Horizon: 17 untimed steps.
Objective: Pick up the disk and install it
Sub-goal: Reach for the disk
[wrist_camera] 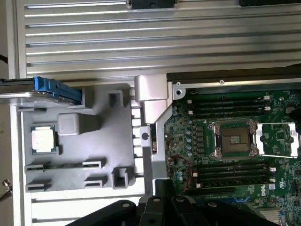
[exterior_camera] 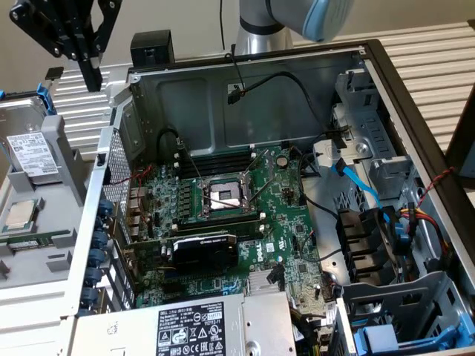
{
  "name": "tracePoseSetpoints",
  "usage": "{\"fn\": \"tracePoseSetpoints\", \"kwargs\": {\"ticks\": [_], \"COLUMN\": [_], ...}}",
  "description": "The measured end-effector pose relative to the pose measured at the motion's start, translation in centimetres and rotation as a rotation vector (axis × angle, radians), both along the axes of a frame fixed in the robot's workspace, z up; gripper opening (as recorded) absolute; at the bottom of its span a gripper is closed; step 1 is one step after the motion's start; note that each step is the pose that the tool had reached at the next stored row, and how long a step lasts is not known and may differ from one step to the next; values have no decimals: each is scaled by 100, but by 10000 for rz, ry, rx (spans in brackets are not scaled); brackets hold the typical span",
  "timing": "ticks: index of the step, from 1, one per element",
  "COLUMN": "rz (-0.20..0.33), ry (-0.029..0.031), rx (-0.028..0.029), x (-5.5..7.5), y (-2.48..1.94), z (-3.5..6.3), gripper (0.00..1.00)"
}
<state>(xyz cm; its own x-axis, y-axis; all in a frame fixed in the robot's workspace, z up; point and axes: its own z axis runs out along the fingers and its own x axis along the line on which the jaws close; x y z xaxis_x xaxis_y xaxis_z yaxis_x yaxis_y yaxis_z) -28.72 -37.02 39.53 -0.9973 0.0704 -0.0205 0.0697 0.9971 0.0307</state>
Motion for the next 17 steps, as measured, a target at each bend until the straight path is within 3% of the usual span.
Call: {"fn": "tracePoseSetpoints", "kwargs": {"ticks": [4,13,17], "rz": [0,13,14], "ry": [1,1,1], "rx": [-67,-72,-80], "x": [-145,-521,-682], "y": [39,42,77], "z": [0,-2,-5], "gripper": [11,11,11]}}
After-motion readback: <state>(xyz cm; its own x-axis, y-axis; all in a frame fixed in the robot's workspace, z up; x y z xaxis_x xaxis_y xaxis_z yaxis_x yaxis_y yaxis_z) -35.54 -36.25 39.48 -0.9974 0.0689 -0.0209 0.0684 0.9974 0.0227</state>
